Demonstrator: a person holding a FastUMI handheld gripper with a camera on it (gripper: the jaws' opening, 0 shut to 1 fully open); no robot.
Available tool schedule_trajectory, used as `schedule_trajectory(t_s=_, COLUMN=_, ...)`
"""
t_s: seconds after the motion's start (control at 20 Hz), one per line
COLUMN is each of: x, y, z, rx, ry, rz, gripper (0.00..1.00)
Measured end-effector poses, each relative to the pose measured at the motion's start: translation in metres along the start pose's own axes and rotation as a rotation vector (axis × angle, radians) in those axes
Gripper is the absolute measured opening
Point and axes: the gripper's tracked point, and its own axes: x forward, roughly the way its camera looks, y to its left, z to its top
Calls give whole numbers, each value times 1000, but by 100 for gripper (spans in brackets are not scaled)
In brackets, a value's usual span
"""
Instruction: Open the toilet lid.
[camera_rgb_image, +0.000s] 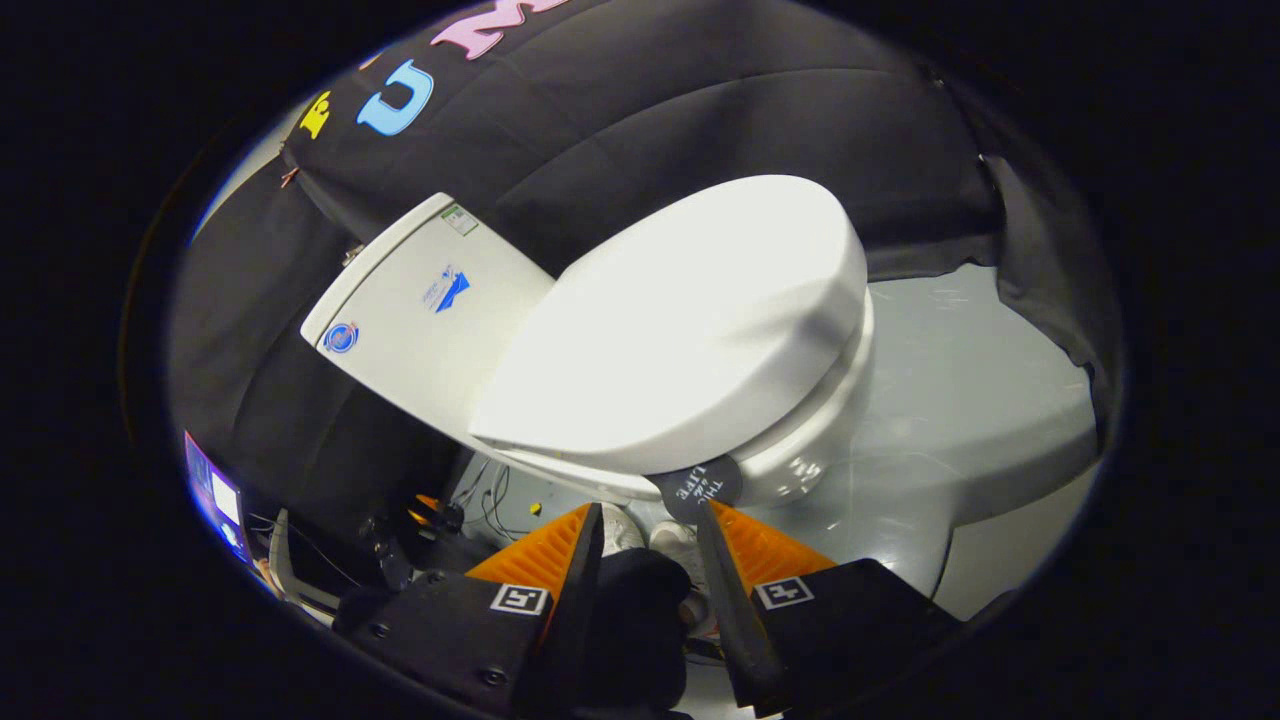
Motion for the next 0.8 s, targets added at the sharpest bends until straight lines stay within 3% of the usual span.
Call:
schedule_trajectory(t_s=0.3, x=7, y=-13, z=14, rx=282, ry=-10, rz=57, gripper=59)
schedule_trajectory(t_s=0.4, x=7, y=-30, z=12, rx=289, ry=-13, rz=-14, gripper=43)
schedule_trajectory(t_s=0.5, x=-2, y=-32, z=17, rx=347, ry=-32, rz=-7, gripper=26)
schedule_trajectory(t_s=0.6, x=-1, y=-36, z=16, rx=409, ry=-12, rz=12, gripper=31)
schedule_trajectory(t_s=0.8, x=12, y=-34, z=12, rx=382, ry=36, rz=15, gripper=25)
